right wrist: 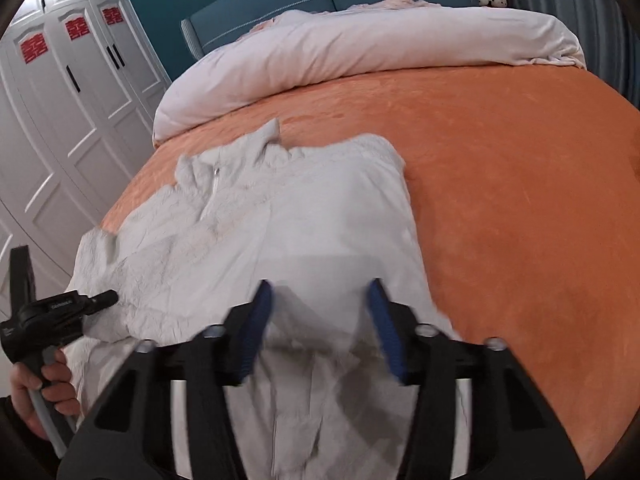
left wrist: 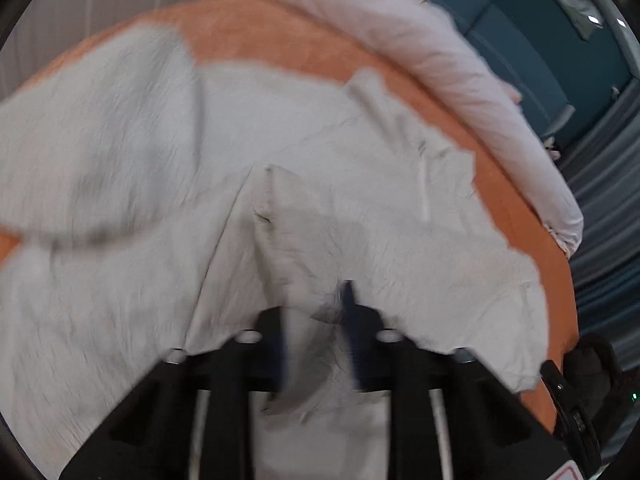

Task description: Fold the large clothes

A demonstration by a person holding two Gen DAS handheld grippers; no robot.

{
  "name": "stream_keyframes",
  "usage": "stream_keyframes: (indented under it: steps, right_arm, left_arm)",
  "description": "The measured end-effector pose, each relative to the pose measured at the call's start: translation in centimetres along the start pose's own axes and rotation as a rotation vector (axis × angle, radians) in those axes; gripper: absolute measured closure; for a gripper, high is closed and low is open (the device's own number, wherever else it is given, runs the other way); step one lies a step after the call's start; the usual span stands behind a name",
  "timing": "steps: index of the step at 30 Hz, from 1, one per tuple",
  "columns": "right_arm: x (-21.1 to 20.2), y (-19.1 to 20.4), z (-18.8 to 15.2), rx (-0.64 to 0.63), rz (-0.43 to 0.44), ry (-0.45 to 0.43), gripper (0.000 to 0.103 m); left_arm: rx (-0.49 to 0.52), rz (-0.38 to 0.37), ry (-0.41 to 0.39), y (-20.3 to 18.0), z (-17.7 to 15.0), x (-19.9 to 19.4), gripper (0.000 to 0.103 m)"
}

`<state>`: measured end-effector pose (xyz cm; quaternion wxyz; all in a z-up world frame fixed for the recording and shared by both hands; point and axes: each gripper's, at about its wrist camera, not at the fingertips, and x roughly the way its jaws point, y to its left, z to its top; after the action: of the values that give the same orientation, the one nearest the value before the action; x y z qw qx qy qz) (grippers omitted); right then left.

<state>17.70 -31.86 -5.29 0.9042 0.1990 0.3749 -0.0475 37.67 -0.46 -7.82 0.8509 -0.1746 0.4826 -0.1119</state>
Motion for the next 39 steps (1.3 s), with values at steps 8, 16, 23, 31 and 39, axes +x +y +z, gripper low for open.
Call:
stream_keyframes:
  steps: [8,16,23,31,39]
  right_arm:
    - [3.6,0.9,2.5,-0.035,-0.021,-0.011,0.089]
    - [7.6,-0.4,0.8,-0.054,-0.092,0.078,0.096]
    - [8.5,0.6,0.0,-0.114,-0.144,0.06,0.097]
    - [8.6,0.3,-0.5,-0.107,-0.138,0.029,0.097]
    - [8.9,0.1,-0.7,-0.098,-0.123,0.006,0.097]
  left_arm:
    - [0.135,0.109,-0.114,-1.3,4.4,0.8,0.095]
    - [0.143,0.191,-0.082,1.5,1.4,5.5,0.081]
    - [0.211,0.248,-0.136,0.5,-0.1,6.3,0.079]
    - [0.239,0.276,-0.164,0.2,-0.5,6.9,0.078]
    - [0.259,0.308,-0.175,-0.6,-0.7,7.6,0.078]
